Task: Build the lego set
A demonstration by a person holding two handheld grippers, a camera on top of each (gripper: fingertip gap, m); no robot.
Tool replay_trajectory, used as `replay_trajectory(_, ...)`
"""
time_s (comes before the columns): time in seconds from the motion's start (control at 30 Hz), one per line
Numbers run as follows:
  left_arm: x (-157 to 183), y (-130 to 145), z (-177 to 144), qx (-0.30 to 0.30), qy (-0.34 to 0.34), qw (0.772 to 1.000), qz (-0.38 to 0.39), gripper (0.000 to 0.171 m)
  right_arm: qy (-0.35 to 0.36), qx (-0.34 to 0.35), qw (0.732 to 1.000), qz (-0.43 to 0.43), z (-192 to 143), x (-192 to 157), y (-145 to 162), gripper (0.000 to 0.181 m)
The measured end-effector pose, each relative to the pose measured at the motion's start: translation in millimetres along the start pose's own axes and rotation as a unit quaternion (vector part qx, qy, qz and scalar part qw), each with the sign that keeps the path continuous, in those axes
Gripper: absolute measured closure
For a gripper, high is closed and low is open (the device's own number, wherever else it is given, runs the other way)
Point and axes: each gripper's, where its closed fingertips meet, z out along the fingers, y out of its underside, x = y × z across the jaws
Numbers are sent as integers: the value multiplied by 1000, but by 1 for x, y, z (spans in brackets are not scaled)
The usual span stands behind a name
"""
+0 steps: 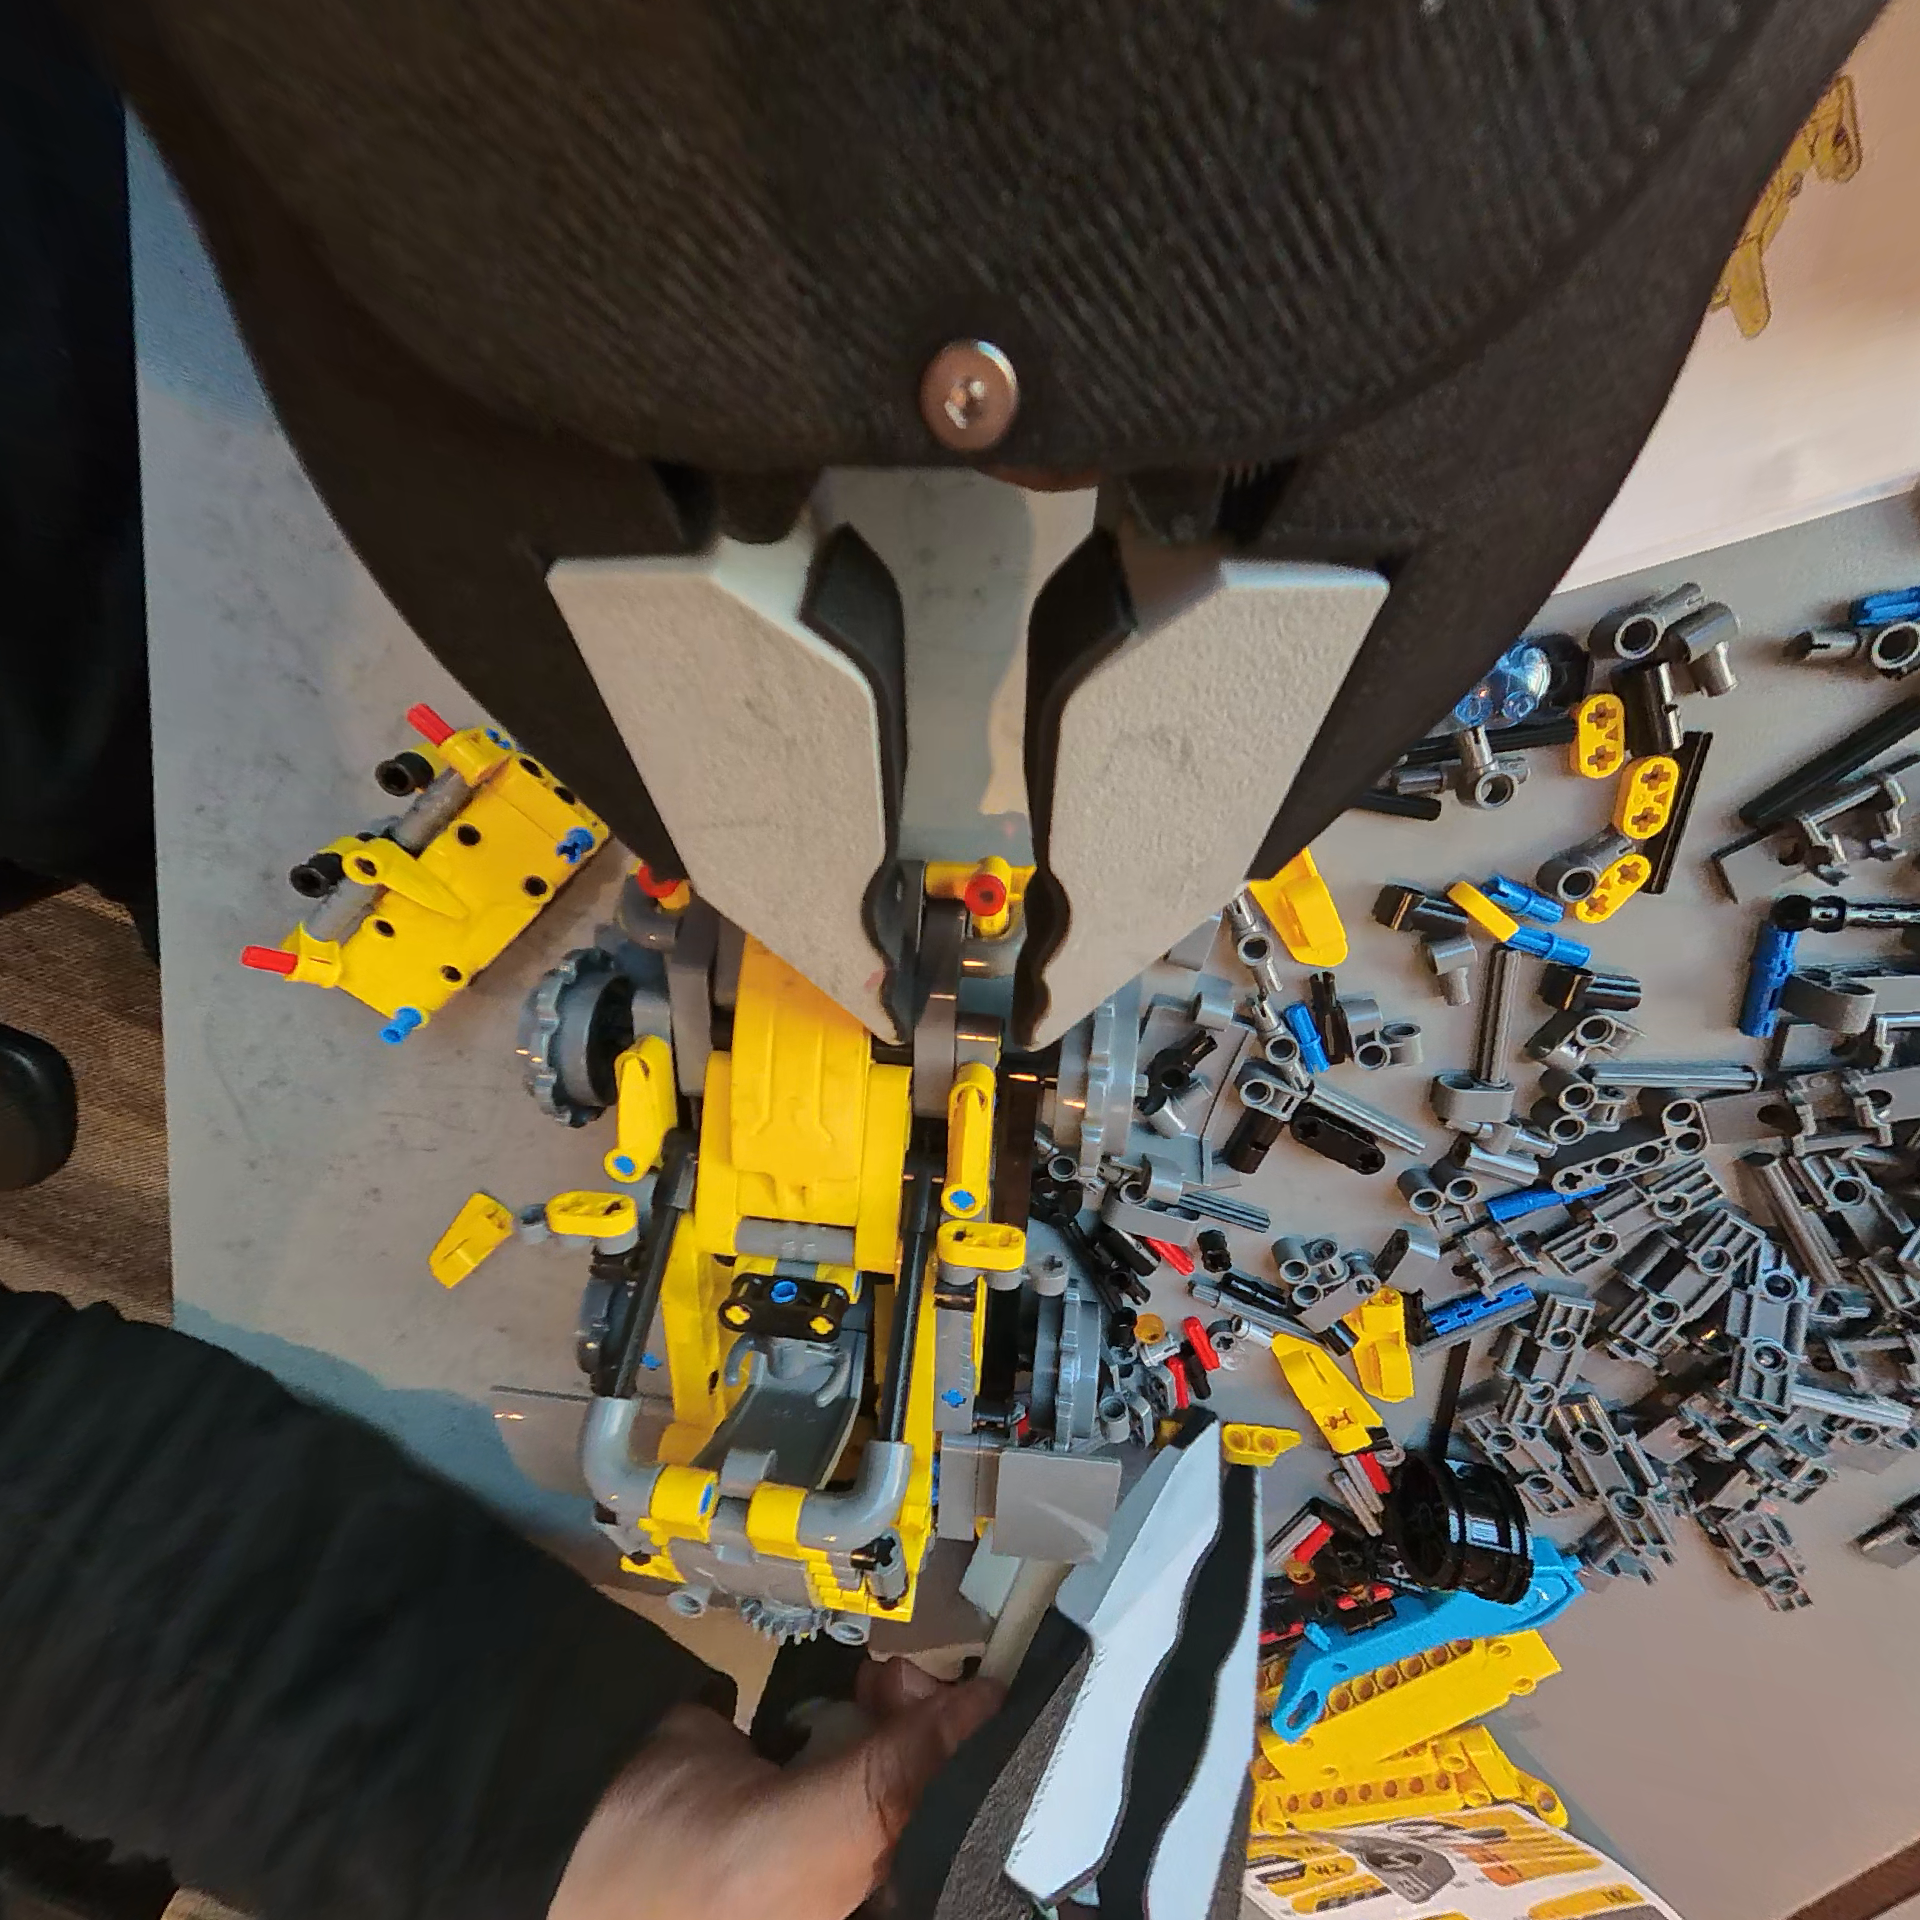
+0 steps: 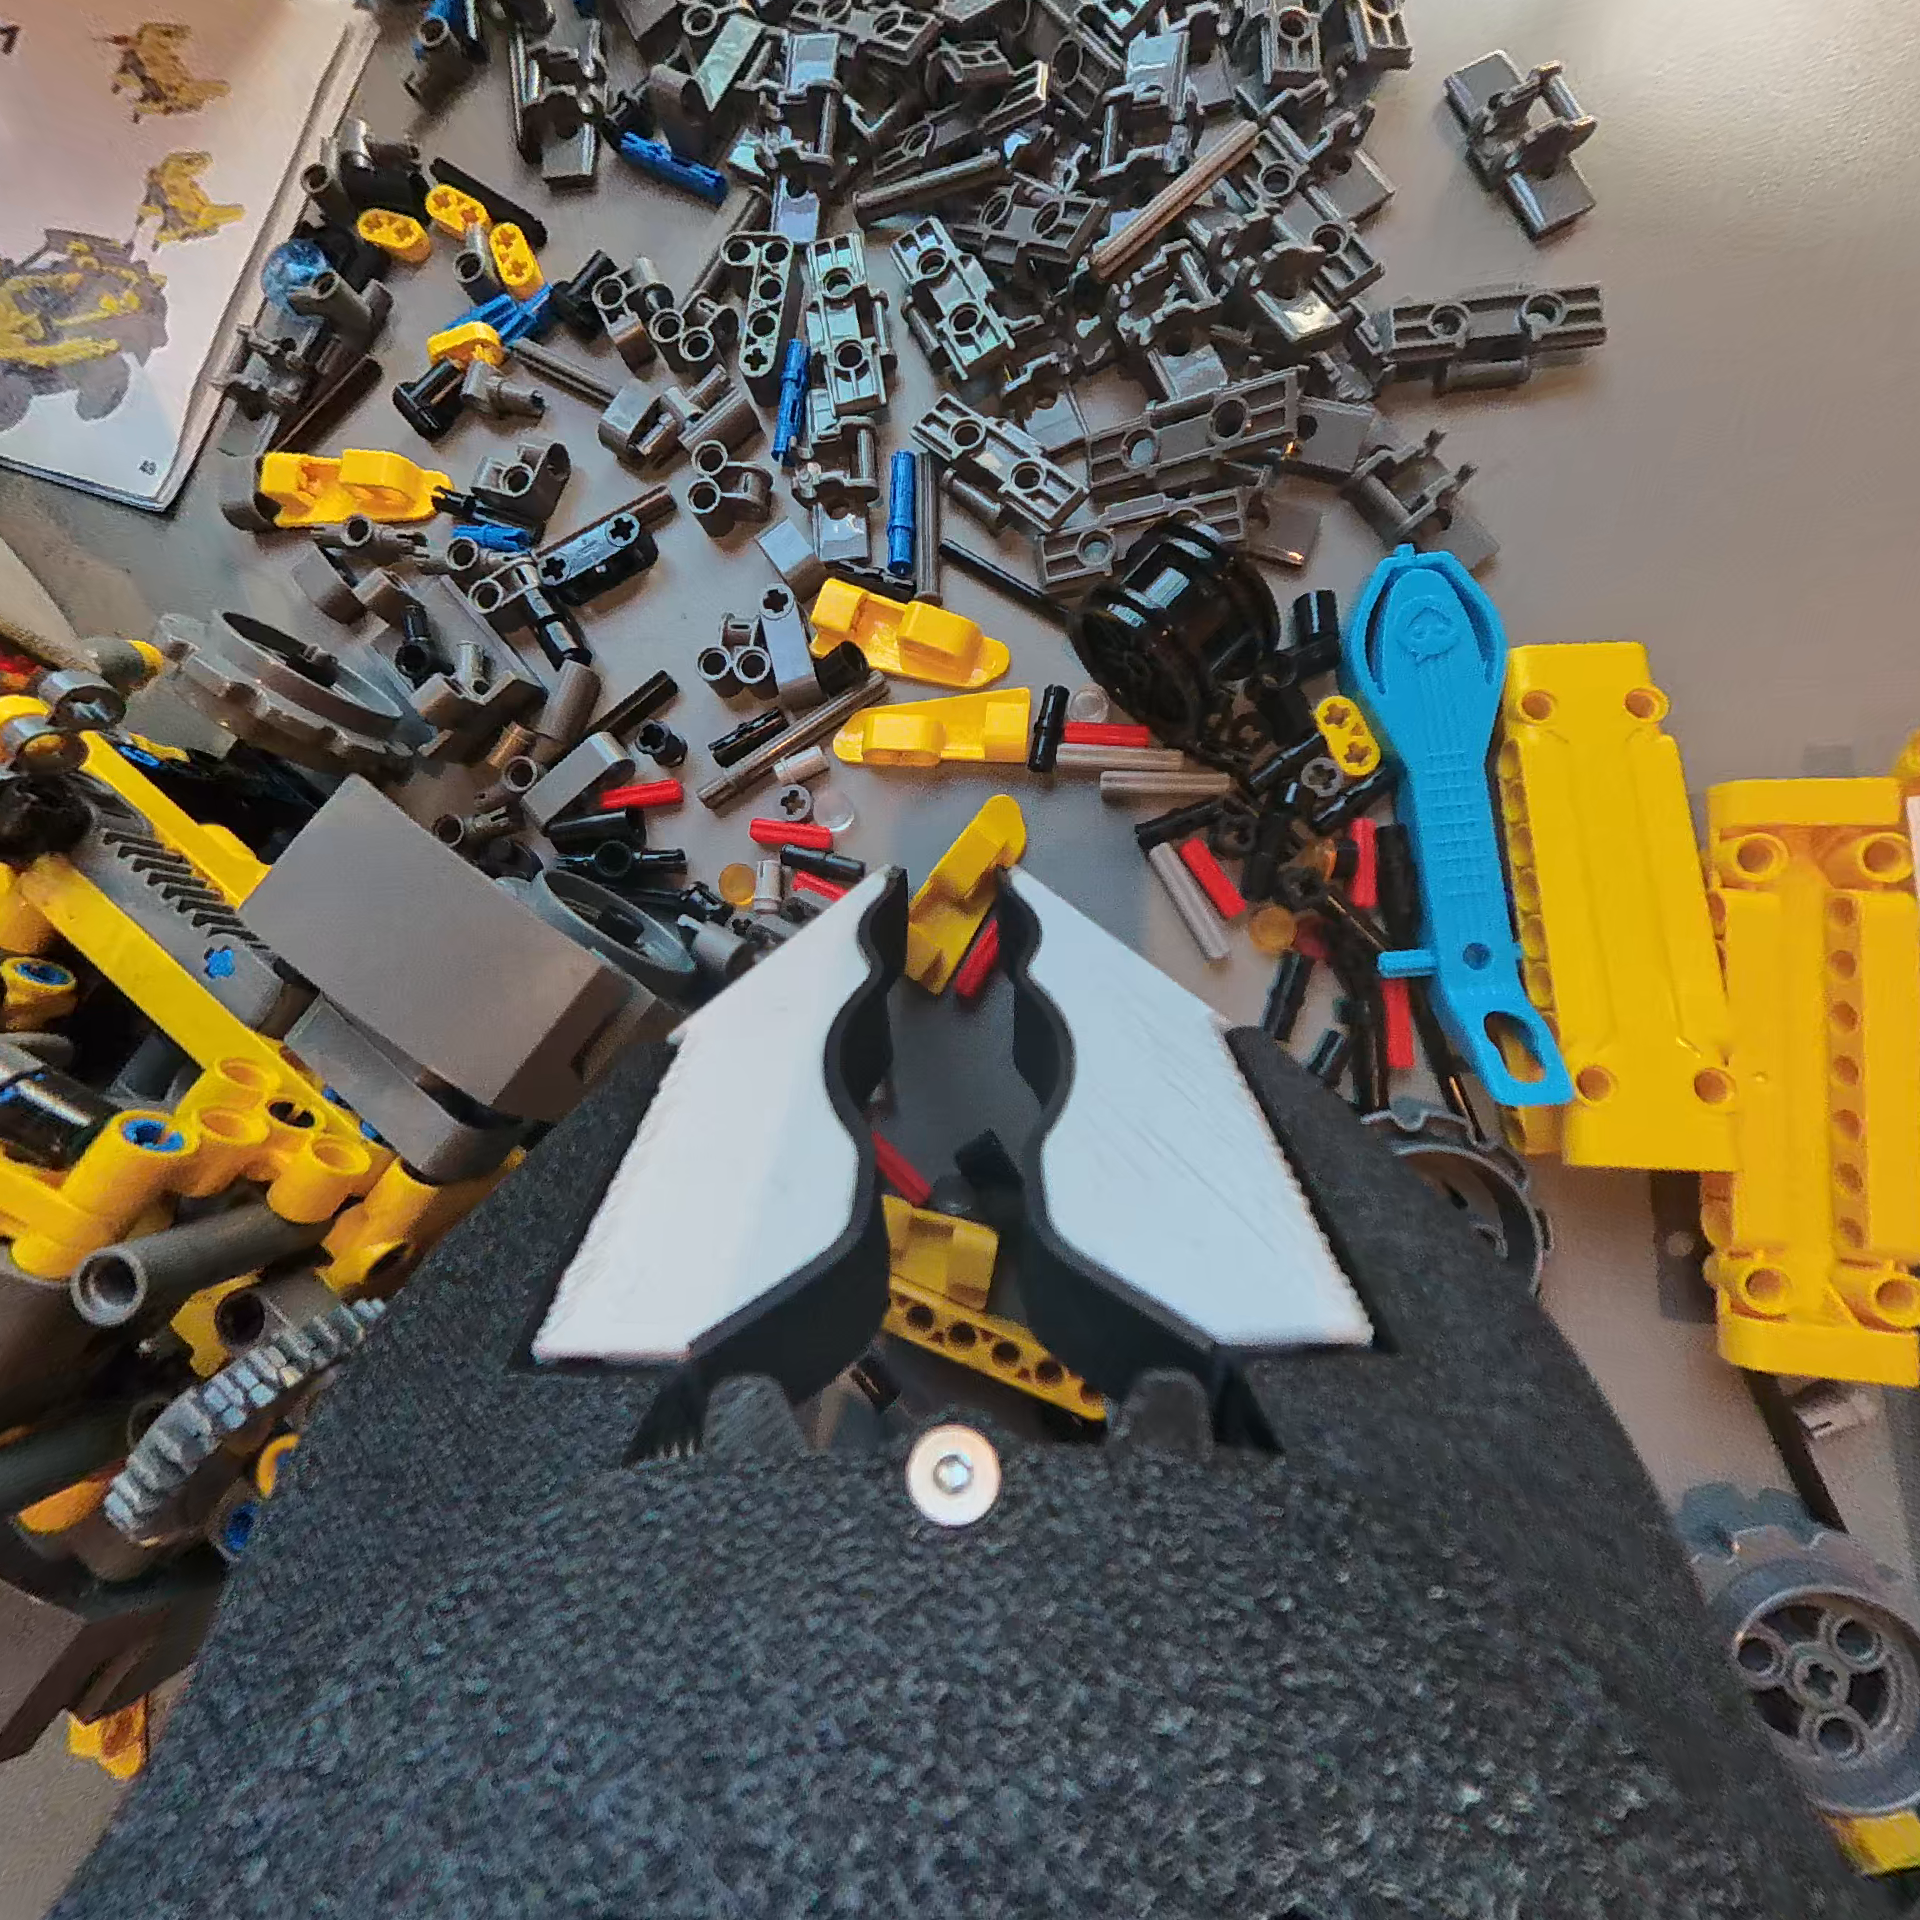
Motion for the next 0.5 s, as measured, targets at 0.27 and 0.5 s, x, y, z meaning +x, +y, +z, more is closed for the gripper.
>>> replay_trajectory(0.27,0,1,-2,-4,-4,1000,7,154,-14,2,1000,-1,-4,-2,1,174)
replay_trajectory(0.5,-1,1,-3,-8,-9,1000,13,151,-18,3,1000,-10,-3,-6,1,174)
